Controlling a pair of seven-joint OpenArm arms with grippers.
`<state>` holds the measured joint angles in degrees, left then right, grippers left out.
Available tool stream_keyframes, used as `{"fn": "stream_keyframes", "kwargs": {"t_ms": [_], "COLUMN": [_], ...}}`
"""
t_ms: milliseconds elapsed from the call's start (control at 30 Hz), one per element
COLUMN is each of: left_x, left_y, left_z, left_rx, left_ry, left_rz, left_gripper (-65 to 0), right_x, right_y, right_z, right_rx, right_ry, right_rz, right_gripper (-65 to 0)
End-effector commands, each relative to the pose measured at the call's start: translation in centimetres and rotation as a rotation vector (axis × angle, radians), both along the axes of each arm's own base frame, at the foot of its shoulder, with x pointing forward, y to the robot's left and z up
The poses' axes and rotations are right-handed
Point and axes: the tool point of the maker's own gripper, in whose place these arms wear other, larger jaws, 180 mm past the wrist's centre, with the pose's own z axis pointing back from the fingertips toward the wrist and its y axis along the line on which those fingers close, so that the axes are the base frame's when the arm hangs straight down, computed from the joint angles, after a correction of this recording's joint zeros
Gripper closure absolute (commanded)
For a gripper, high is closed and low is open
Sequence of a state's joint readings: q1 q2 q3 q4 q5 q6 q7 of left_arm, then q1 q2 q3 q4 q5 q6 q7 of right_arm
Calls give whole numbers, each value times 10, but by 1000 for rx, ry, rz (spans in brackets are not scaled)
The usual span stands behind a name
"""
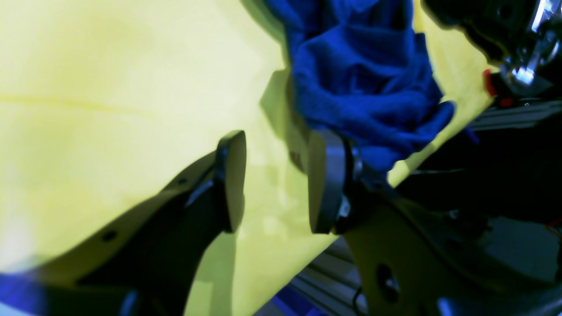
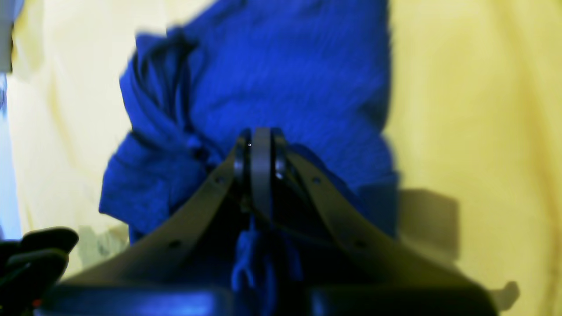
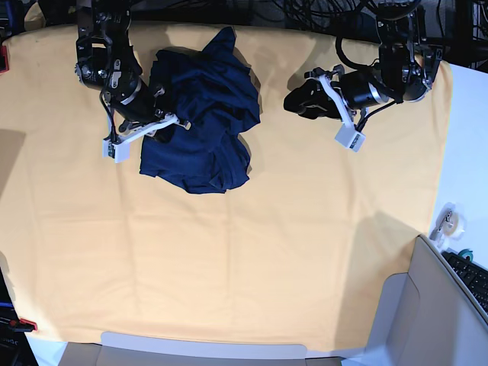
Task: Fold the T-shirt properly
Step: 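Fold the shirt's side edge inward over the pile with the right gripper, then release the shirt and pull the right gripper back beside it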
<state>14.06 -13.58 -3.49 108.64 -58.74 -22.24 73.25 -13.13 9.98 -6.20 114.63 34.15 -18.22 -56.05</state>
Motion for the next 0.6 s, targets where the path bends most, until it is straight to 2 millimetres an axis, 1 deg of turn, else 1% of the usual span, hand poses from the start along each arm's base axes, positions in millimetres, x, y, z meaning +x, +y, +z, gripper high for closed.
{"fn": "stream_keyframes", "kwargs": {"t_ms": [0,67,133,167,233,333,400,467,567], "left_x": [5,6,6,6,6,6,6,6,6], "left_y": [-1,4,7,7,7,7,7,8,12], "left_z": [9,9,9,9,9,9,9,9,8], "left_rx": [-17,0,9,9,9,9,9,11,27], "left_ry": [-32,-35,-35,-35,-35,-37,-37,-36,-36], "left_rz": [1,-3,-5,-5,-5,-5,-5,-4,-8], "left_gripper": [-218,-218,-218,-218,-218,-218,-218,-218,-218], "right_x": [7,10,7,6,2,-5,-11,-10,-5], "right_y": [4,14,35,48,75,107,120,129,129], "right_z": [3,-6,-15,-15,-9,4,10,19,24], "right_rx": [-12,-30,-13,-4,7,22,29,30,26], "right_ry": [-29,-13,12,8,-23,-80,-103,-146,-169], "right_rz": [1,19,71,108,221,359,419,475,481], "right_gripper": [0,0,0,0,0,0,0,0,0]}}
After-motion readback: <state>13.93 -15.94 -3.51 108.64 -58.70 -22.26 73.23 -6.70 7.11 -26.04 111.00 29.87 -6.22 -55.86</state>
